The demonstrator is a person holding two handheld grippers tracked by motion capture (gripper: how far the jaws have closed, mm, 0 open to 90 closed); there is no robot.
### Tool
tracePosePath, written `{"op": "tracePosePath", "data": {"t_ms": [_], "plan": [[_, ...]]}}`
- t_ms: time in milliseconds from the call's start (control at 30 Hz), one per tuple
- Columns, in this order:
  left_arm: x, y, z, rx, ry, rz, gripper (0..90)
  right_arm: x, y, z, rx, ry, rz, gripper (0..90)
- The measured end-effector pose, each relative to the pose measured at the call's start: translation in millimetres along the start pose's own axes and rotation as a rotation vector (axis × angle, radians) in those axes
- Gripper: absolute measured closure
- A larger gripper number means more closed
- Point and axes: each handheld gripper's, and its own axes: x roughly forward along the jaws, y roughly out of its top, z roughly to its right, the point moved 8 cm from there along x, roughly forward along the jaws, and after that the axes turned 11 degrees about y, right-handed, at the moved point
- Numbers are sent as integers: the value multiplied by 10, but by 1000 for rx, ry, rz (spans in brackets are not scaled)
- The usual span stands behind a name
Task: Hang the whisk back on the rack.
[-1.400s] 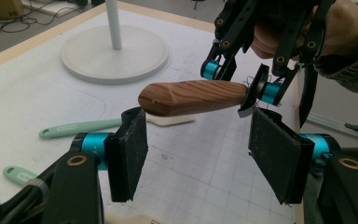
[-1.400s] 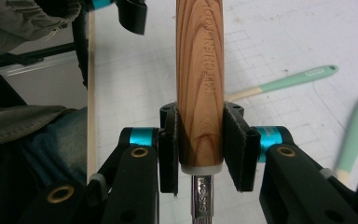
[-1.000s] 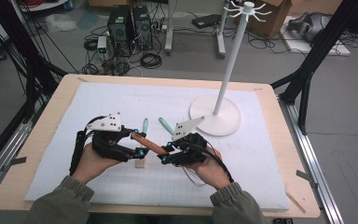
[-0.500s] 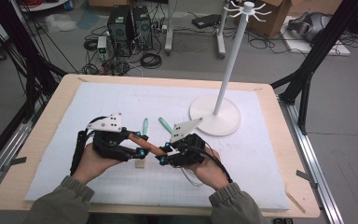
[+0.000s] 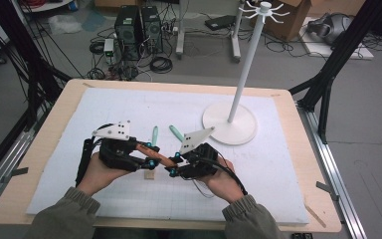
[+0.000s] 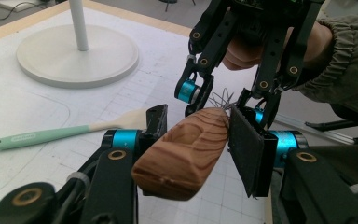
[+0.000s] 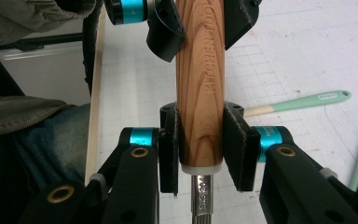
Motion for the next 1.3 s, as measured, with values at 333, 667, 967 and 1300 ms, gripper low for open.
{"op": "tracePosePath", "data": {"t_ms": [333,667,967,1300], "plan": [[-58,43,25,-9,-53,12,641,10,26,-21,-53,-7,-6,693],[-86,64,35,-11,-69,18,666,14,47,-30,-81,-8,0,692],[-109,93,52,-8,-78,28,669,19,66,-45,-89,13,19,686],[-131,101,58,2,-74,38,726,11,51,-10,-36,99,56,634]]}}
